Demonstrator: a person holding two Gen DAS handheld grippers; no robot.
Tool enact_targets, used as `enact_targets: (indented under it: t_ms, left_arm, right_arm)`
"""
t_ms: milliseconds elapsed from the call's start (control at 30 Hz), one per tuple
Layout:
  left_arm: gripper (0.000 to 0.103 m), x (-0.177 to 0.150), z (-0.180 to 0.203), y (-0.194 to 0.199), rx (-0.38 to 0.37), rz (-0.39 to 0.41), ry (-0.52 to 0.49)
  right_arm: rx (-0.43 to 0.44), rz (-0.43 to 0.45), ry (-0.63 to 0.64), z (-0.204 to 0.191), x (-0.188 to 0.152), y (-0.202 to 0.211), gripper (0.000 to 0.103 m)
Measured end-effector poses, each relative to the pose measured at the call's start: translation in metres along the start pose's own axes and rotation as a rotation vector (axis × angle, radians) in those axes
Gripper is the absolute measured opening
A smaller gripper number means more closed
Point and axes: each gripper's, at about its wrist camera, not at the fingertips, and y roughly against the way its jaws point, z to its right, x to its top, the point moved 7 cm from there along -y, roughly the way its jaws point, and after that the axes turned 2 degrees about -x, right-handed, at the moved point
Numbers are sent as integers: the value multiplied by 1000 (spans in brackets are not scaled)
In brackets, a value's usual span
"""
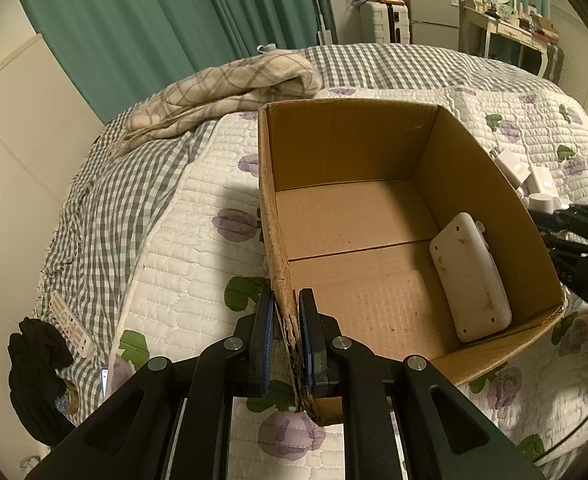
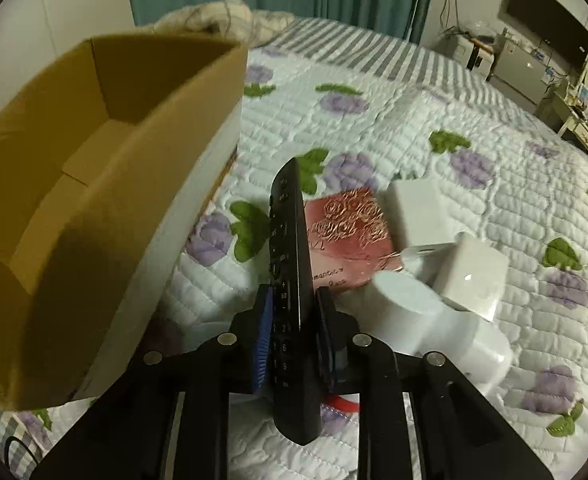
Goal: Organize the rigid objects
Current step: 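Lower the black remote into the box beside the white holder and release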
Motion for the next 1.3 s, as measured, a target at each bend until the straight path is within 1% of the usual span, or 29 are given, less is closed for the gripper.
enact_targets:
  t_ms: [167,333,467,600,733,800,900,1100,1300]
  left_arm:
    - [12,0,0,0,0,0,2]
    - [12,0,0,0,-2,-1,4]
    - [12,-1,0,0,-1,-1,2]
    - [12,-1,0,0,-1,-1,1]
    - [12,-1,0,0,-2,-1,2]
    - [12,-1,1,0,-3,0,2]
    - [12,-1,1,0,-6,1,3]
    - [12,-2,2,0,-9,2,4]
    - [12,-1,2,0,-8,1,5]
  right_arm:
    - [-6,78,-5,1,16,35,20]
    - [0,185,-11,-3,51,87,21]
    - [33,262,-7,-19,77,126,21]
    - [78,298,6,-46,95,142,21]
    - [122,286,1,-71,96,137,20]
    - [152,260,0,-85,93,127,20]
    - [171,215,9,-102,83,106,20]
    - [159,136,1,-115,67,69,20]
    - [131,99,9,-115,55,51,20]
